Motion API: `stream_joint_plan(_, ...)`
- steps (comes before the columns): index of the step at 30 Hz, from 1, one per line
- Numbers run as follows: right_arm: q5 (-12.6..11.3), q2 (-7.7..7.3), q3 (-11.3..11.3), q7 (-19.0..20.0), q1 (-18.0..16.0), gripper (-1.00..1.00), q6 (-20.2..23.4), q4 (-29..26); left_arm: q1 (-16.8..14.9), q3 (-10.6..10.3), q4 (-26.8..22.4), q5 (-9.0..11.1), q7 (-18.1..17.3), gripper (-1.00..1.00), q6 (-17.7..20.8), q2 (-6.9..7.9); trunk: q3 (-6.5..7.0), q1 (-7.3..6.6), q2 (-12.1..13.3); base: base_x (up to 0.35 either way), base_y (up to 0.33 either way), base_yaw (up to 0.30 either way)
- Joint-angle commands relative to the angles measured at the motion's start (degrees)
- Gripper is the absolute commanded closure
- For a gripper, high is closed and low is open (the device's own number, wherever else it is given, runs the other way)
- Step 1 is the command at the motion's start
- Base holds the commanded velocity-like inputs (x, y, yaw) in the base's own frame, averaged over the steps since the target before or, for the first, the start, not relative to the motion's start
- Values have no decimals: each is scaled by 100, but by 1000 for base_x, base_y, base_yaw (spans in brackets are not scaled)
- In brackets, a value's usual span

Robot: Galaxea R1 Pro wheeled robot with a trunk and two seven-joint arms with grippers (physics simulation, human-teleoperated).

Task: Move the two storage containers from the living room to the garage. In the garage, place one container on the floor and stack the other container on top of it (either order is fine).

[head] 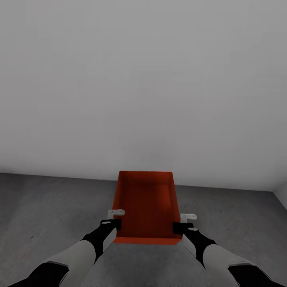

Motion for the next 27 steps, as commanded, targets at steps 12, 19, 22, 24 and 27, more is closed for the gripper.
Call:
stream_joint_plan(12,-67,-10,-13,-52,0,100,1,15,-5,105,-76,-41,37,100,37,66,-306,264,-488,0,0,0)
stream_joint_plan(19,-67,-10,-11,-72,0,100,1,15,-5,105,-77,-41,38,100,37,66,-435,418,-768,0,0,0)
stream_joint_plan(22,-67,-10,-10,-76,0,100,-4,15,-5,105,-76,-41,38,100,36,66,-489,484,-889,0,0,0)
stream_joint_plan(24,-67,-10,-8,-76,0,100,-5,15,-5,105,-76,-41,38,100,37,66,-525,528,-969,0,0,0)
stream_joint_plan(27,-67,-10,-8,-77,0,100,-6,15,-5,105,-75,-41,38,100,38,66,-578,594,-1089,0,0,0)
